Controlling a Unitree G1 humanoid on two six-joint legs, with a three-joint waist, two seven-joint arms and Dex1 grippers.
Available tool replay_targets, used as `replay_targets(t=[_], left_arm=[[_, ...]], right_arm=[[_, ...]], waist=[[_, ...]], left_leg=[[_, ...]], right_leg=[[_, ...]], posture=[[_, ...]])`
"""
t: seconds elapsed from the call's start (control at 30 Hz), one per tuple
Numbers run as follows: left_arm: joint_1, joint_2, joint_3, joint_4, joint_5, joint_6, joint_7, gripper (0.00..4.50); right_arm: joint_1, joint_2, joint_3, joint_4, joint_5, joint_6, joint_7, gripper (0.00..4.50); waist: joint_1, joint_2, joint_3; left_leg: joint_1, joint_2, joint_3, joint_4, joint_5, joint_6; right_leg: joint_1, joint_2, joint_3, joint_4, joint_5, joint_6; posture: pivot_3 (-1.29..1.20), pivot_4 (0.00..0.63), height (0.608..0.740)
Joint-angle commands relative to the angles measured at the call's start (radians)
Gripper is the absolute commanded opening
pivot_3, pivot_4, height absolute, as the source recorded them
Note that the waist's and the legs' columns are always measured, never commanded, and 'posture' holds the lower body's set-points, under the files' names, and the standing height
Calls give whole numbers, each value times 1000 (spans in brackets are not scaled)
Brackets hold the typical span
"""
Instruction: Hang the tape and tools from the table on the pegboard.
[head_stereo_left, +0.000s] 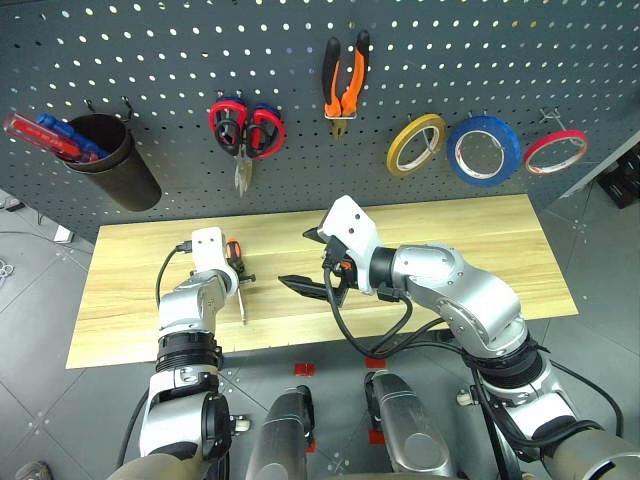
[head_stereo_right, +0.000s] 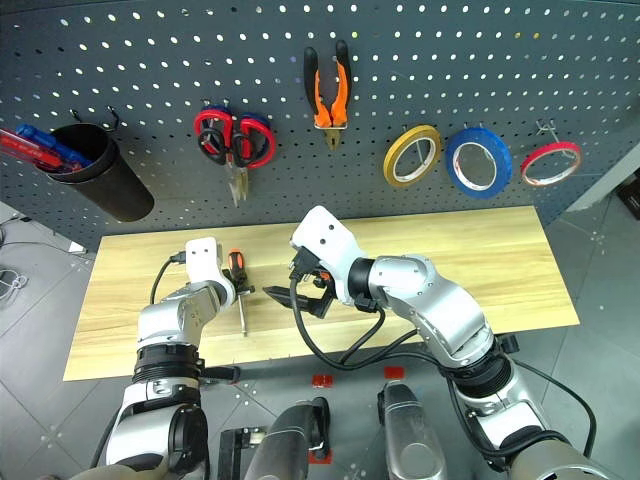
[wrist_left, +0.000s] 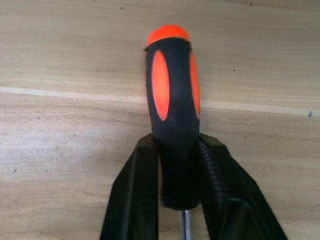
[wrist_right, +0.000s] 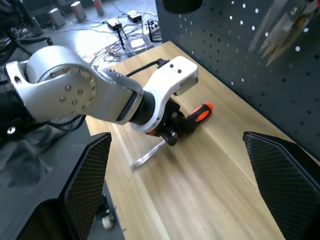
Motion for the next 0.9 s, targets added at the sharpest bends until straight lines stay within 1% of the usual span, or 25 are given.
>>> replay_targets(t=[0.03,0.07,0.13,0.2,0.3,0.33,0.4,0.47,0.53,0.6,0.77,0.9], left_arm=[[58,47,-1,-106,-34,53,-47,673],[79,58,-2,-150,-45,76,-60,673],[147,80,13,-300,-78,121,-84,673],[223,86,36,-482,-92,72,-83,673],[343,125,-18,-731,-32,12,-68,673],[382,136,-38,-848,-6,-19,-57,673],[410,143,-53,-1038,24,-71,-31,673],[384,165,-60,-1137,58,-102,-14,673],[307,207,-67,-1168,90,-118,-6,673],[185,253,-60,-1138,109,-143,-1,673],[-58,309,-2,-938,109,-215,28,673],[-120,349,26,-792,119,-325,34,673]], right_arm=[[-21,3,-14,-39,38,-43,48,4500],[-21,4,-19,-42,46,-57,60,4500],[-21,0,-27,-53,62,-96,97,4500],[-22,-7,-32,-59,73,-115,117,4500],[-22,-8,-48,-56,83,-147,130,4500],[-27,-2,-62,-56,92,-161,134,4500],[-40,17,-96,-51,116,-189,140,4500],[-52,39,-122,-37,128,-226,136,4500],[-67,62,-148,-18,141,-253,135,4500],[-83,79,-160,5,146,-278,137,4500],[-114,94,-154,50,132,-321,139,4500],[-156,106,-143,77,131,-300,123,4500]], waist=[[-5,0,0],[-7,0,0],[-11,0,0],[-11,0,0],[-9,0,0],[-8,-1,0],[-1,0,0],[9,0,0],[10,-1,-1],[9,-1,-1],[4,-1,-1],[-9,-1,-1]], left_leg=[[0,0,0,0,2,-3],[0,0,0,-1,2,-4],[-1,0,0,-1,2,-4],[-1,0,0,-2,2,-5],[-3,0,0,-1,2,-5],[-3,0,1,-2,2,-5],[-4,0,1,-2,2,-5],[-5,0,1,-2,2,-5],[-4,0,1,-1,2,-4],[-3,0,0,-1,3,-3],[-2,0,0,-1,4,-4],[-4,1,4,-2,6,-8]], right_leg=[[0,0,0,0,0,0],[-1,0,0,0,0,0],[-2,0,0,0,0,0],[-3,0,0,0,0,0],[-4,-1,0,-1,0,0],[-4,-1,0,-2,0,0],[-4,-1,0,-3,0,0],[-4,-1,0,-3,1,-1],[-4,-1,-1,-2,2,-3],[-4,0,-1,0,4,-4],[-4,1,-2,1,5,-5],[-10,0,-1,1,5,-5]], posture=[[-289,359,740],[-287,355,740],[-286,351,740],[-287,342,740],[-279,329,740],[-277,326,740],[-272,320,740],[-266,315,740],[-252,313,740],[-247,309,740],[-254,298,740],[-277,294,740]])
